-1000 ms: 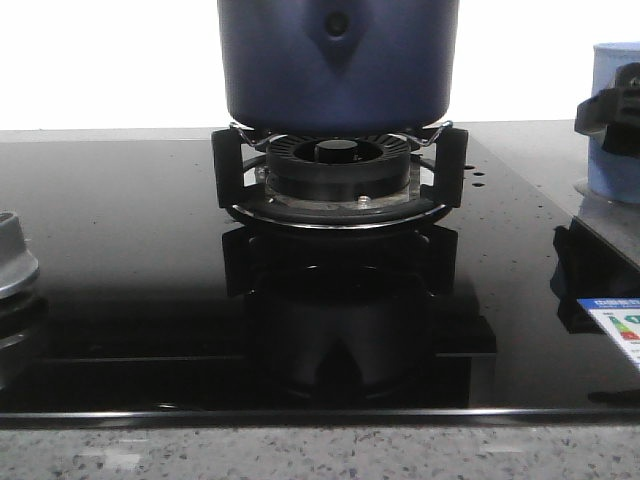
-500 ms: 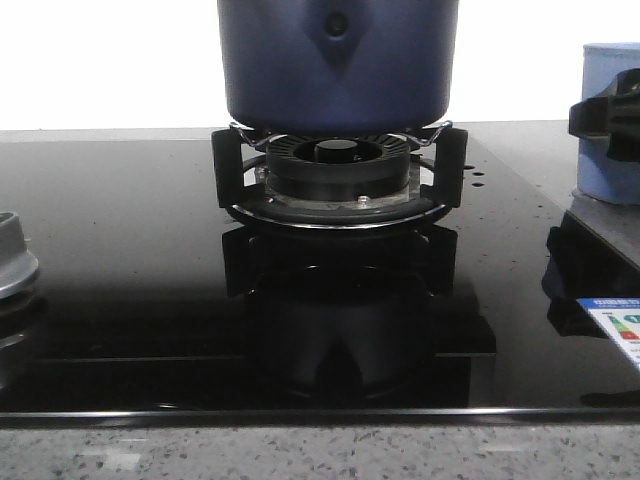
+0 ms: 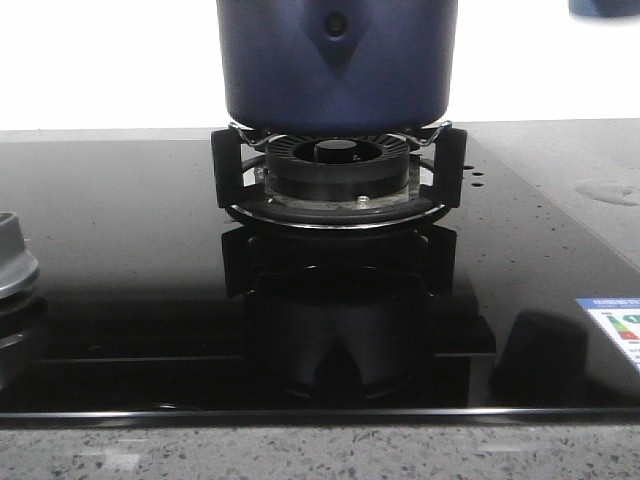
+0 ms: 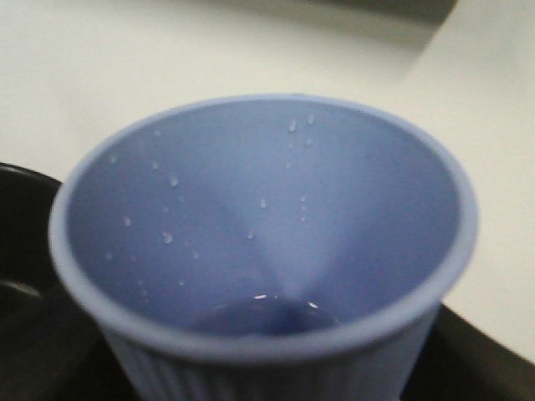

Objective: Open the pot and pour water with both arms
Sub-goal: 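Carry the cup over the open pot with the right gripper, then tilt the cup with the right gripper to pour water into the pot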

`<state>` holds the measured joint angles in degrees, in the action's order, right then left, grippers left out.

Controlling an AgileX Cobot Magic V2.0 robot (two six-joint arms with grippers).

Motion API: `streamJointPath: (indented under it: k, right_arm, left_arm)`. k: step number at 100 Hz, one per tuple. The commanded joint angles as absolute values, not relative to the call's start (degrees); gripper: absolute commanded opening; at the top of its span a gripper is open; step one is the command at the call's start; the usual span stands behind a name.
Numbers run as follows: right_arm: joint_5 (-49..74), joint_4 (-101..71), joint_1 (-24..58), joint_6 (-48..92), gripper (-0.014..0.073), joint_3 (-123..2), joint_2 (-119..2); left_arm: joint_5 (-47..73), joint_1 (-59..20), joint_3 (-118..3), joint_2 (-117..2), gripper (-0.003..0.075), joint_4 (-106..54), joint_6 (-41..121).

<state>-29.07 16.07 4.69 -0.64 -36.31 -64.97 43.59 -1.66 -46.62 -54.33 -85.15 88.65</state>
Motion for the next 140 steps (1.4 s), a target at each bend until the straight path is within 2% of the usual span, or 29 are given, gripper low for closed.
streamJointPath:
  k: [1,18,43,78,112,140]
  right_arm:
    - [-27.6,19.1,6.7,-0.6,0.0279,-42.8,-62.7]
    - [-17.8,26.1,12.6,-0.6,0.0279,-51.1,-63.7]
    - [-10.1,39.1,18.5,-0.6,0.0279,-59.4,-68.5]
    - [-7.1,55.9,19.0,-0.4,0.0279,-65.6,-74.0]
    - [-5.1,73.7,19.0,0.0,0.0279,-66.6,-77.2]
    - [-3.8,76.7,19.0,0.0,0.0279,-69.4,-78.9]
  left_arm:
    - [43.8,-1.5,-48.6,-53.5,0.0294,-90.3,88.5]
    - [43.8,-1.5,-48.6,-53.5,0.0294,-90.3,88.5]
    - [43.8,-1.7,-48.6,-53.5,0.0294,-90.3,88.5]
    - [44.3,-1.7,-48.6,-53.5,0.0294,-90.3,88.5]
    - [44.3,-1.7,-48.6,-53.5,0.0294,-90.3,88.5]
    - [45.5,-1.7,-48.6,-53.5,0.0294,-90.3,88.5]
